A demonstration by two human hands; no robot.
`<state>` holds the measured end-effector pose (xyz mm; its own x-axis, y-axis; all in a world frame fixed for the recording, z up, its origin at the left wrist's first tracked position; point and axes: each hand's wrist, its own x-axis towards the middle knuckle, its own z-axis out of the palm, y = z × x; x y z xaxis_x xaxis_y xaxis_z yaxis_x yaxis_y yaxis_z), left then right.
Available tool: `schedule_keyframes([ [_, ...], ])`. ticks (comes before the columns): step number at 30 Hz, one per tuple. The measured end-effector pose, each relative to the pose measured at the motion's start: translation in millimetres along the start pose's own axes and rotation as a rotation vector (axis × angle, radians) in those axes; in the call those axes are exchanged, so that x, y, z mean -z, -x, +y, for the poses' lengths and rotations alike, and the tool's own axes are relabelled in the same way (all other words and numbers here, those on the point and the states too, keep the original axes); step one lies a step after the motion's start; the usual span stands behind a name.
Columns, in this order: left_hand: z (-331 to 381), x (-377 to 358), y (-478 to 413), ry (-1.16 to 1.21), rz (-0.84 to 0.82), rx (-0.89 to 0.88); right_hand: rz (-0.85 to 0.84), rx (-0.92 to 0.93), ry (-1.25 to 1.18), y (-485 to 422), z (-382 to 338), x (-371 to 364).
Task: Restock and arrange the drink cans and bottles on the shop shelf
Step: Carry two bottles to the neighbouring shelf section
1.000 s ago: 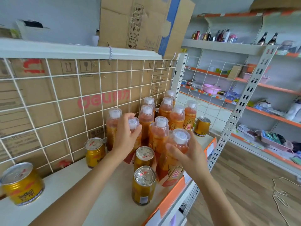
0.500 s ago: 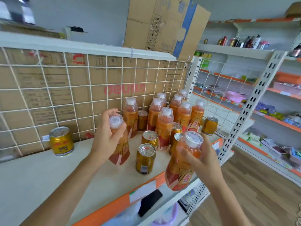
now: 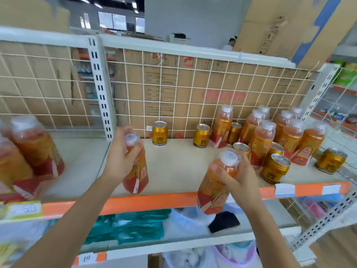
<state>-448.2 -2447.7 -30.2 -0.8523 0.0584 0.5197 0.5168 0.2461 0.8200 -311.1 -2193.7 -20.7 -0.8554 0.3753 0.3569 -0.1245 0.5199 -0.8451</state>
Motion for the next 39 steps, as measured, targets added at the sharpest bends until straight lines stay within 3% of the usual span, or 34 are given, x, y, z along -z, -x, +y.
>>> schedule_keyframes([
  [9,-27.7,97.6,-14.0,-0.318,0.167,0.071,-0.129,0.089,-0.065,-53.5,-30.5,-116.4],
  [19,-41.3,173.6,-14.0,-0.516,0.064,0.028,-0.355,0.141,-0.046,-81.9,-69.7,-251.1],
  [24,-48.5,186.1,-12.3,-0.566,-0.024,-0.082,-0.452,0.188,-0.084,-80.3,-96.4,-308.8],
  [32,-57.9,186.3,-15.2,-0.582,-0.009,-0.205,-0.625,0.251,-0.287,-69.6,-119.7,-352.9],
  [39,-56.5,184.3,-10.9,-0.709,-0.018,-0.250,-0.697,0.228,-0.250,-70.3,-120.2,-340.4],
])
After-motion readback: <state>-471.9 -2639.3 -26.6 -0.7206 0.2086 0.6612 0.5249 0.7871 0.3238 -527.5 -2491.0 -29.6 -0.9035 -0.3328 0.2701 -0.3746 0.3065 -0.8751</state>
